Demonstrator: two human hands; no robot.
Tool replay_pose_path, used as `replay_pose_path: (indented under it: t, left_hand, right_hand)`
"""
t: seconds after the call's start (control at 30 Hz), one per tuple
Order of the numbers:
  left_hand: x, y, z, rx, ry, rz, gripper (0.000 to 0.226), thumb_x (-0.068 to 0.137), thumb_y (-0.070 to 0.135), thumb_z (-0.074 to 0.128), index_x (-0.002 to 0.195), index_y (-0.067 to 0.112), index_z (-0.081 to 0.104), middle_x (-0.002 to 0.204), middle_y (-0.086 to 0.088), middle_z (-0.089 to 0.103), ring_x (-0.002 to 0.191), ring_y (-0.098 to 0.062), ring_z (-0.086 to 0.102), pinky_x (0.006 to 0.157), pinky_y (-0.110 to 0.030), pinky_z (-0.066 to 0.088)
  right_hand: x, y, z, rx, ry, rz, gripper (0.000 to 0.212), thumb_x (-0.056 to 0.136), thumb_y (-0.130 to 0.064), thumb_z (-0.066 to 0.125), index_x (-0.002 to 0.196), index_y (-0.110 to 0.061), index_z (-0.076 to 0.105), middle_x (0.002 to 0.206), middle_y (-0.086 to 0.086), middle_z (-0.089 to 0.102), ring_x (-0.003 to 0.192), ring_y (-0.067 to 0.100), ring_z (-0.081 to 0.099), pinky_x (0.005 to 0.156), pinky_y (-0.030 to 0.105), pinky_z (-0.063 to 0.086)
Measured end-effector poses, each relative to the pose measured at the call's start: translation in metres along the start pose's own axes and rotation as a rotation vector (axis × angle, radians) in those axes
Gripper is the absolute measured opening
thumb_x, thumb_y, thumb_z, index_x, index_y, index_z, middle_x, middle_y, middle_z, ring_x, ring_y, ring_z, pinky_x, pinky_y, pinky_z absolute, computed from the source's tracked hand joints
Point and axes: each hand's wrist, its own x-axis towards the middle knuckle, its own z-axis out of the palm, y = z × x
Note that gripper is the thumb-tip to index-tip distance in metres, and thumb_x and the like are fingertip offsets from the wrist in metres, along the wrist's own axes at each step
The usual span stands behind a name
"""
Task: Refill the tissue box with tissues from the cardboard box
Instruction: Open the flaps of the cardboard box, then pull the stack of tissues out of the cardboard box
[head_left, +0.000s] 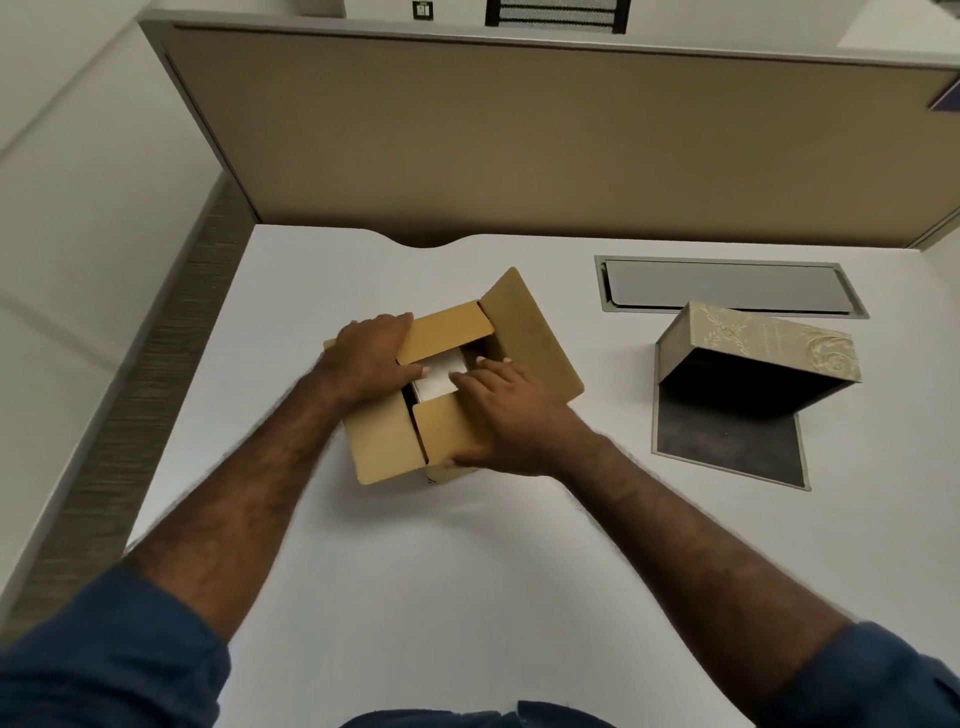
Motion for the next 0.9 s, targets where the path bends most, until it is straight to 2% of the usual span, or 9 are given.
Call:
replay_pose_path:
  t: [0.07, 0.13, 0.17, 0.27, 0.4, 0.47, 0.6, 0.77, 0.9]
  left_hand:
    - [0.001, -0.004, -0.007, -0.109, 0.011, 0.007, 0.075, 0.096, 0.054, 0.067, 0.153, 0.012, 0.043, 0.148, -0.014, 0.057, 0.130, -0.035, 0.056, 0.104, -0.048, 0.048]
    - [0.000, -0.009, -0.013, -0.212, 0.026, 0.025, 0.055, 0.098, 0.050, 0.065, 0.137, 0.012, 0.059, 0.125, -0.012, 0.067, 0.112, -0.031, 0.063, 0.084, -0.038, 0.050]
    - [-0.001, -0.013, -0.014, -0.268, 0.040, 0.024, 0.048, 0.099, 0.047, 0.064, 0.131, 0.011, 0.064, 0.119, -0.011, 0.069, 0.107, -0.029, 0.064, 0.082, -0.036, 0.050]
    - [-0.006, -0.021, -0.015, -0.449, 0.090, -0.009, 0.042, 0.103, 0.045, 0.059, 0.127, 0.013, 0.069, 0.120, -0.007, 0.072, 0.109, -0.025, 0.065, 0.096, -0.043, 0.054]
    - [-0.001, -0.024, 0.004, -0.624, 0.188, -0.169, 0.043, 0.103, 0.050, 0.058, 0.120, 0.013, 0.070, 0.115, -0.009, 0.074, 0.103, -0.027, 0.069, 0.086, -0.041, 0.053]
    - [-0.002, -0.027, 0.010, -0.653, 0.255, -0.251, 0.043, 0.102, 0.046, 0.060, 0.128, 0.013, 0.067, 0.119, -0.012, 0.075, 0.106, -0.030, 0.070, 0.087, -0.040, 0.052]
    - [0.003, -0.037, 0.012, -0.723, 0.354, -0.345, 0.045, 0.100, 0.036, 0.066, 0.138, 0.014, 0.061, 0.123, -0.017, 0.075, 0.112, -0.034, 0.071, 0.099, -0.046, 0.056]
    - [0.009, -0.039, 0.031, -0.692, 0.344, -0.403, 0.051, 0.102, 0.035, 0.063, 0.149, 0.018, 0.052, 0.133, -0.016, 0.068, 0.122, -0.031, 0.063, 0.095, -0.034, 0.044]
    - [-0.001, -0.030, 0.035, -0.637, 0.449, -0.327, 0.043, 0.102, 0.026, 0.064, 0.143, 0.013, 0.058, 0.126, -0.011, 0.071, 0.118, -0.031, 0.066, 0.094, -0.033, 0.046]
  right_hand:
    - [0.003, 0.002, 0.004, -0.062, -0.029, 0.006, 0.109, 0.085, -0.081, 0.069, 0.167, -0.020, 0.033, 0.165, 0.006, 0.049, 0.155, 0.029, 0.039, 0.132, 0.047, 0.025]
    - [0.000, 0.001, 0.006, -0.066, 0.057, 0.001, 0.105, 0.080, -0.079, 0.076, 0.161, -0.024, 0.041, 0.153, 0.003, 0.057, 0.141, 0.028, 0.049, 0.122, 0.047, 0.039]
    - [-0.003, 0.001, 0.006, -0.052, 0.109, -0.003, 0.101, 0.079, -0.077, 0.078, 0.159, -0.026, 0.044, 0.147, 0.001, 0.059, 0.136, 0.027, 0.052, 0.118, 0.047, 0.043]
    - [-0.024, 0.002, 0.004, -0.016, 0.236, -0.020, 0.076, 0.086, -0.063, 0.080, 0.150, -0.030, 0.056, 0.136, -0.003, 0.064, 0.126, 0.024, 0.054, 0.110, 0.045, 0.049]
    - [-0.066, 0.009, 0.014, 0.052, 0.429, -0.064, 0.028, 0.099, -0.041, 0.075, 0.122, -0.027, 0.074, 0.112, -0.005, 0.071, 0.106, 0.017, 0.056, 0.088, 0.028, 0.044]
    - [-0.089, 0.006, 0.023, 0.068, 0.502, -0.076, 0.016, 0.100, -0.034, 0.074, 0.112, -0.025, 0.077, 0.108, -0.005, 0.074, 0.102, 0.018, 0.061, 0.087, 0.028, 0.045]
    - [-0.121, 0.003, 0.049, 0.113, 0.504, -0.055, 0.019, 0.099, -0.031, 0.076, 0.114, -0.021, 0.080, 0.122, 0.001, 0.078, 0.115, 0.026, 0.071, 0.100, 0.042, 0.057]
    - [-0.136, -0.010, 0.078, 0.118, 0.355, 0.057, 0.031, 0.099, -0.040, 0.078, 0.125, -0.024, 0.076, 0.148, 0.003, 0.069, 0.136, 0.030, 0.064, 0.112, 0.050, 0.056]
    - [-0.135, -0.021, 0.065, 0.233, 0.337, 0.174, 0.048, 0.098, -0.058, 0.073, 0.131, -0.024, 0.074, 0.145, -0.001, 0.070, 0.133, 0.024, 0.065, 0.108, 0.043, 0.058]
